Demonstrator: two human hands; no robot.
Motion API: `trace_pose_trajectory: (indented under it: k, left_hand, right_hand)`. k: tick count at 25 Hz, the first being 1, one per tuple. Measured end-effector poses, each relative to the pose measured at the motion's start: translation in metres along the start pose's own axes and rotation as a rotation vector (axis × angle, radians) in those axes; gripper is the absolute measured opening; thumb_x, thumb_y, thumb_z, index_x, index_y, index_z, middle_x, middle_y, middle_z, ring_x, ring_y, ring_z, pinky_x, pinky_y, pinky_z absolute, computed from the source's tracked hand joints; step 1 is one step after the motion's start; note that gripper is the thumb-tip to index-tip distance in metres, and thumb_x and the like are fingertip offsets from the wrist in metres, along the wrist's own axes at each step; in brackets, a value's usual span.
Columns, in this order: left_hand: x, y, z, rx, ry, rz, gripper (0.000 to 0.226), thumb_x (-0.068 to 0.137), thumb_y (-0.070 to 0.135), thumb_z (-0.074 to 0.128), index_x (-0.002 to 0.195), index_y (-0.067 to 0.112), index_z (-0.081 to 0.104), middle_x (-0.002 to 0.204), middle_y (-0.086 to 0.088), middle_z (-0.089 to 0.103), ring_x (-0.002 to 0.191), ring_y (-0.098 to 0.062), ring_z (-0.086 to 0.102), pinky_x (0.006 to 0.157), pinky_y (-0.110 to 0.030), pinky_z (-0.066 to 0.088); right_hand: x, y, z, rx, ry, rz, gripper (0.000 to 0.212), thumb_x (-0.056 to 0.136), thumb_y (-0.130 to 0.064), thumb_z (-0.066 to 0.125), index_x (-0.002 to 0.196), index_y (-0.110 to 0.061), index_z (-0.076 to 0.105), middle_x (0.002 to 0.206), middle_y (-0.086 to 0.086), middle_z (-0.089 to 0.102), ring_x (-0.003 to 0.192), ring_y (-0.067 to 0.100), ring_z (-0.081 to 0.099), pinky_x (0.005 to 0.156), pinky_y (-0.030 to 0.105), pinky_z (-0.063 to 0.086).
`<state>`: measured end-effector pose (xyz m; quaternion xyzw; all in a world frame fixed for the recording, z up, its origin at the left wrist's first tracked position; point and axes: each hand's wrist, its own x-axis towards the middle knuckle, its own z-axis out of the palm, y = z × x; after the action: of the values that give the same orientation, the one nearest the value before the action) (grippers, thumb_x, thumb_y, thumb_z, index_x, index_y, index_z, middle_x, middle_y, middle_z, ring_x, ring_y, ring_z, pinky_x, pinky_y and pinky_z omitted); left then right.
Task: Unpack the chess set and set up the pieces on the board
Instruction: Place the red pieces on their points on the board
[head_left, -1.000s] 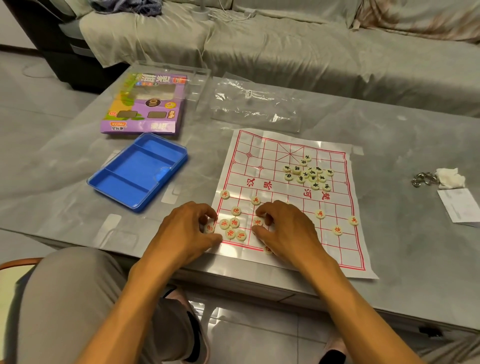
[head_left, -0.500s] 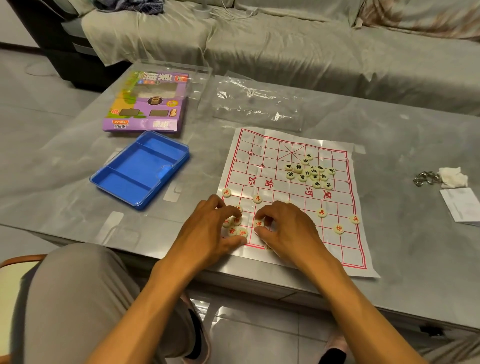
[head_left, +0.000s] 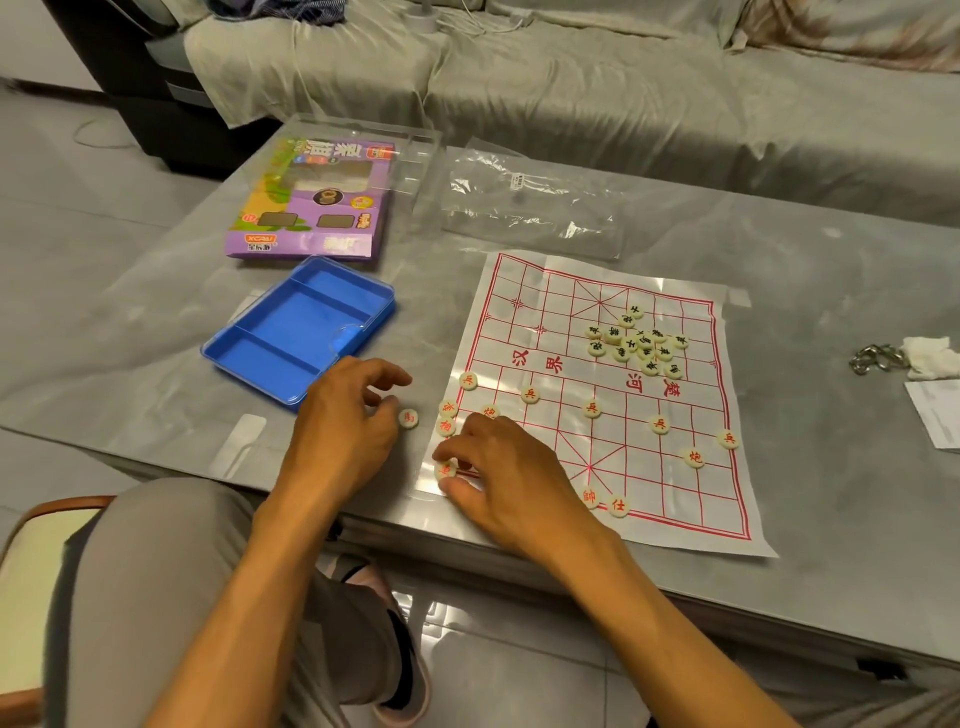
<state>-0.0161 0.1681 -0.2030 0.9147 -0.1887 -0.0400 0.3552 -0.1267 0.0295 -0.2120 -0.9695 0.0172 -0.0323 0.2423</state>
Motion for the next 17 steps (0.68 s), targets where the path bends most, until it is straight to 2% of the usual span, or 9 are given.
trace_pose_trajectory:
  k: [2, 5, 7, 9, 11, 14, 17]
  left_hand:
    - [-0.001, -0.002, -0.002, 0.003, -0.012, -0.04, 0.021, 0.091, 0.016, 0.058, 0.106, 0.03, 0.062, 0.107, 0.007, 0.055, 0.09, -0.007, 0.053, 0.075, -0.023, 0.043]
    - [-0.002, -0.004, 0.001, 0.023, -0.056, -0.049, 0.019, 0.091, 0.02, 0.059, 0.106, 0.031, 0.061, 0.103, 0.008, 0.057, 0.082, -0.005, 0.052, 0.068, -0.017, 0.04]
    - [-0.003, -0.003, 0.002, 0.023, -0.077, -0.038, 0.019, 0.091, 0.022, 0.06, 0.108, 0.03, 0.062, 0.101, 0.008, 0.058, 0.081, -0.004, 0.053, 0.064, -0.014, 0.039]
    - [-0.003, 0.0, 0.003, 0.032, -0.086, -0.03, 0.019, 0.092, 0.023, 0.06, 0.11, 0.029, 0.061, 0.101, 0.008, 0.058, 0.082, -0.006, 0.054, 0.067, -0.016, 0.041]
    - [-0.004, 0.004, 0.005, 0.039, -0.093, -0.03, 0.021, 0.092, 0.024, 0.06, 0.112, 0.027, 0.061, 0.102, 0.007, 0.06, 0.084, -0.007, 0.055, 0.071, -0.019, 0.043]
    - [-0.003, 0.009, 0.009, 0.043, -0.121, -0.035, 0.026, 0.088, 0.031, 0.064, 0.113, 0.026, 0.061, 0.101, 0.007, 0.06, 0.084, -0.008, 0.055, 0.072, -0.019, 0.045]
    - [0.0, 0.013, 0.016, 0.062, -0.178, -0.008, 0.035, 0.08, 0.041, 0.071, 0.112, 0.028, 0.061, 0.097, 0.012, 0.054, 0.083, -0.007, 0.054, 0.065, -0.014, 0.042]
  right_hand:
    - [0.009, -0.006, 0.008, -0.034, -0.007, 0.007, 0.028, 0.095, -0.035, 0.052, 0.12, -0.028, 0.062, 0.114, -0.002, 0.057, 0.103, 0.017, 0.051, 0.075, 0.026, 0.041]
    - [0.01, -0.006, 0.005, -0.022, -0.021, 0.03, 0.031, 0.094, -0.037, 0.054, 0.123, -0.029, 0.06, 0.114, -0.003, 0.059, 0.101, 0.014, 0.052, 0.078, 0.025, 0.041]
    - [0.006, 0.006, -0.008, 0.067, 0.055, 0.117, 0.028, 0.093, -0.034, 0.057, 0.119, -0.029, 0.063, 0.109, -0.006, 0.063, 0.092, 0.007, 0.051, 0.077, 0.02, 0.04]
    - [0.004, 0.027, -0.023, 0.106, 0.126, 0.255, 0.023, 0.093, -0.029, 0.057, 0.114, -0.027, 0.066, 0.105, -0.007, 0.066, 0.087, 0.004, 0.051, 0.075, 0.019, 0.042]
    - [0.003, 0.044, -0.034, 0.083, 0.103, 0.348, 0.02, 0.094, -0.028, 0.056, 0.111, -0.027, 0.067, 0.105, -0.006, 0.067, 0.087, 0.005, 0.052, 0.076, 0.019, 0.042]
    - [0.009, 0.048, -0.038, 0.055, 0.08, 0.357, 0.019, 0.093, -0.029, 0.057, 0.109, -0.028, 0.068, 0.105, -0.007, 0.067, 0.086, 0.004, 0.052, 0.078, 0.019, 0.042]
    - [0.012, 0.042, -0.036, 0.072, 0.095, 0.34, 0.019, 0.093, -0.028, 0.058, 0.109, -0.028, 0.068, 0.102, -0.007, 0.067, 0.086, 0.006, 0.055, 0.077, 0.021, 0.046]
